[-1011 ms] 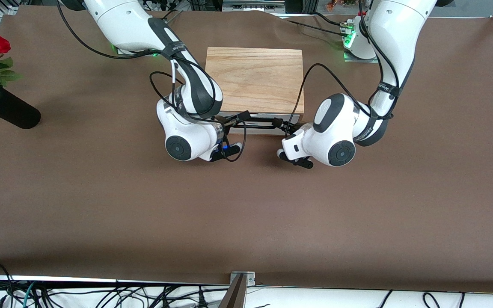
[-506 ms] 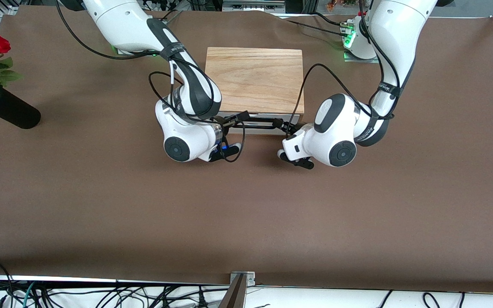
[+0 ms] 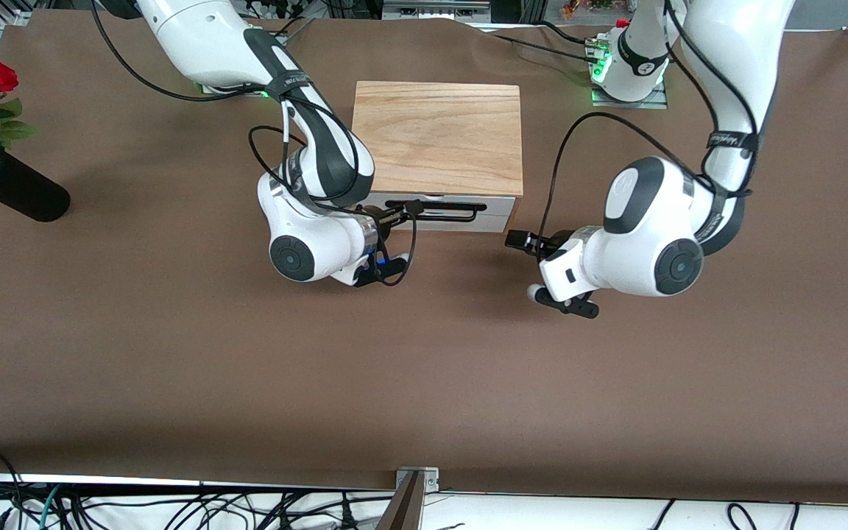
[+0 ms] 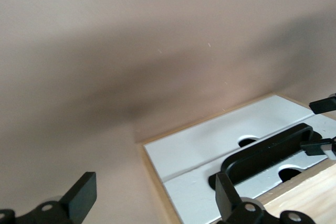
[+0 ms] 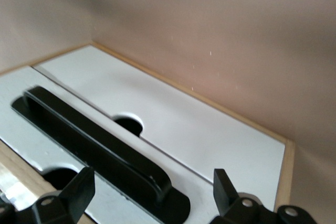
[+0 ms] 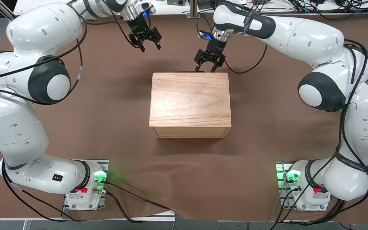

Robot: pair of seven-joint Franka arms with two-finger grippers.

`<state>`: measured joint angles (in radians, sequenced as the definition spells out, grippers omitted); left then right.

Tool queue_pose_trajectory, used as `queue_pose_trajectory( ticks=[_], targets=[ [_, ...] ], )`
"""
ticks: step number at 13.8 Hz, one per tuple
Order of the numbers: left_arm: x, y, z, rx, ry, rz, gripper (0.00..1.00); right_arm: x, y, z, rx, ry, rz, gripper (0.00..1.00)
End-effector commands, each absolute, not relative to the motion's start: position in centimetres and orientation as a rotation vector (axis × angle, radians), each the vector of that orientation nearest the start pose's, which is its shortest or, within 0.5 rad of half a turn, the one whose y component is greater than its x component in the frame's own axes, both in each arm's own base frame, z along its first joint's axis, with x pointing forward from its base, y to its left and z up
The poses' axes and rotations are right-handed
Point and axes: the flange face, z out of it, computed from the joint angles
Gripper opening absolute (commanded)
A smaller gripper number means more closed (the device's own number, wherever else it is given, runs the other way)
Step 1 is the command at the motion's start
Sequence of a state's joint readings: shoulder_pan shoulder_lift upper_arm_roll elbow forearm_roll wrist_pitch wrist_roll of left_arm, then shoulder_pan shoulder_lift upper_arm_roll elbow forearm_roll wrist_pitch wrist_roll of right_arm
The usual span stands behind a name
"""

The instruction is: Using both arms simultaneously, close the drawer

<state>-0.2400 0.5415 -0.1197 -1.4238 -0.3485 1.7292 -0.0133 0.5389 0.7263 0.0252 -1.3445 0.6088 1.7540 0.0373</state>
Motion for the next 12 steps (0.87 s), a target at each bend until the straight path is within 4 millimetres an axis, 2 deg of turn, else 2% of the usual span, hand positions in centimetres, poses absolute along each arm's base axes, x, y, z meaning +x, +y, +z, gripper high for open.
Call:
queue_pose_trajectory(
  ticks=[1, 3, 4, 5, 6, 7, 8, 9, 11, 12],
  targets=[
    [63.9, -24.2, 42.2, -3.303, 0.484, 0.334, 1.0, 58.8, 41.3, 30.4, -2.568, -0.389, 0.525, 1.0],
    [64.0, -22.3, 46.1, -3.23, 0.492, 0.2, 1.0, 60.8, 39.9, 31.9, -2.588, -0.351, 0.422, 1.0],
    [63.9, -21.2, 47.9, -3.213, 0.472, 0.149, 1.0, 62.0, 39.0, 33.3, -2.608, -0.347, 0.367, 1.0],
    [64.1, -18.3, 50.4, -3.203, 0.409, 0.08, 1.0, 62.9, 38.3, 34.4, -2.642, -0.361, 0.318, 1.0],
    [63.7, -16.8, 52.6, -3.197, 0.379, 0.046, 1.0, 63.7, 37.5, 35.4, -2.692, -0.389, 0.268, 1.0],
    [63.4, -14.6, 53.7, -3.172, 0.337, 0.062, 1.0, 64.3, 37.1, 36.3, -2.729, -0.415, 0.226, 1.0],
    [62.9, -13.1, 55.5, -3.132, 0.313, 0.032, 1.0, 65.1, 35.8, 36.6, -2.773, -0.42, 0.195, 1.0],
    [62.1, -11.4, 58.5, -3.077, 0.292, -0.048, 1.0, 65.8, 34.5, 36.7, -2.814, -0.438, 0.168, 1.0],
    [61.1, -8.7, 60.4, -3.063, 0.235, -0.066, 1.0, 67.2, 31.9, 38.5, -2.867, -0.521, 0.088, 1.0],
    [60.7, -7.8, 60.4, -3.07, 0.214, -0.055, 1.0, 67.9, 30.2, 38.7, -2.888, -0.565, 0.07, 1.0]
  ],
)
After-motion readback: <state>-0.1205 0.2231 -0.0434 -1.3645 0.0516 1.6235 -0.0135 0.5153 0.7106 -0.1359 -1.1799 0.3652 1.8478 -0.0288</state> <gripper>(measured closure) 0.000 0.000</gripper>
